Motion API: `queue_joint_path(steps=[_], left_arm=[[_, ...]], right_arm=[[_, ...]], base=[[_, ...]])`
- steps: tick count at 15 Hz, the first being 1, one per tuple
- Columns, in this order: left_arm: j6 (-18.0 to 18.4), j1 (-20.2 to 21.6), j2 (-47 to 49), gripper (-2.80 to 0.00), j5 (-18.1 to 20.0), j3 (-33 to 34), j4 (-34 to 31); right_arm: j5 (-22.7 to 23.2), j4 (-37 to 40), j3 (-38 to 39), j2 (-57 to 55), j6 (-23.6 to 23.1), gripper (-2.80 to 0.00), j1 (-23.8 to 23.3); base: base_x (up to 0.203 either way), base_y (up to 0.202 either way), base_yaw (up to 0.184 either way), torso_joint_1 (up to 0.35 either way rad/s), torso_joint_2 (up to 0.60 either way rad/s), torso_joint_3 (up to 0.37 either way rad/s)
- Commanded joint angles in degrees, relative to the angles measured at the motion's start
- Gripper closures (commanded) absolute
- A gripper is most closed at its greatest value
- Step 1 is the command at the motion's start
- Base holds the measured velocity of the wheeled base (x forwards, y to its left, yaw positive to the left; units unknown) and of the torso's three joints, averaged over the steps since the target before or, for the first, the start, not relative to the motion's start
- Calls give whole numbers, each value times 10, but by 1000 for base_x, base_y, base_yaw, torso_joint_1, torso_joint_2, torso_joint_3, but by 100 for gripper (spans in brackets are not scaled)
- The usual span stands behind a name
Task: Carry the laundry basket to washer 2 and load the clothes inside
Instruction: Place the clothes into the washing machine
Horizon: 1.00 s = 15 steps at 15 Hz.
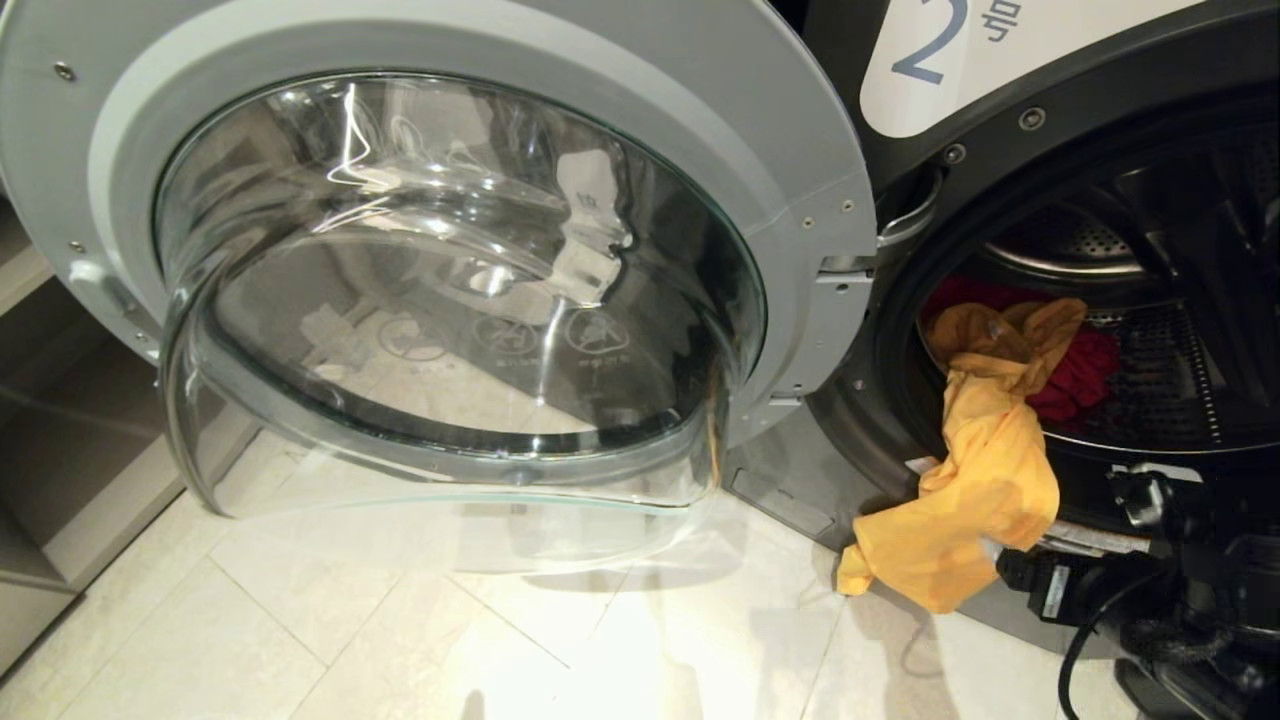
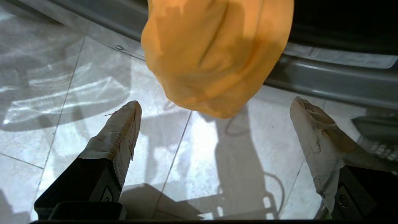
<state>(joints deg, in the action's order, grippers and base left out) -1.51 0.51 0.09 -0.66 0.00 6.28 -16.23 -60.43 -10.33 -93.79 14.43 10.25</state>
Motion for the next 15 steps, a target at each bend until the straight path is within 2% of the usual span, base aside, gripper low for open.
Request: queue_joint_path(steps=[1, 6, 12, 15], left_arm=[[0, 0, 0, 0, 0, 23, 0], [0, 0, 0, 0, 0, 23, 0], [0, 0, 0, 0, 0, 23, 0], [0, 0, 0, 0, 0, 23, 0]], right_arm=[[1, 50, -57, -39, 31, -280, 0], [0, 61, -106, -89, 38, -280, 0], [-54, -9, -139, -152, 32, -280, 0], [-56, -14, -145, -166, 31, -280, 0]], base=[[0, 0, 0, 0, 0, 0], [0, 0, 0, 0, 0, 0], [0, 0, 0, 0, 0, 0], [0, 0, 0, 0, 0, 0]])
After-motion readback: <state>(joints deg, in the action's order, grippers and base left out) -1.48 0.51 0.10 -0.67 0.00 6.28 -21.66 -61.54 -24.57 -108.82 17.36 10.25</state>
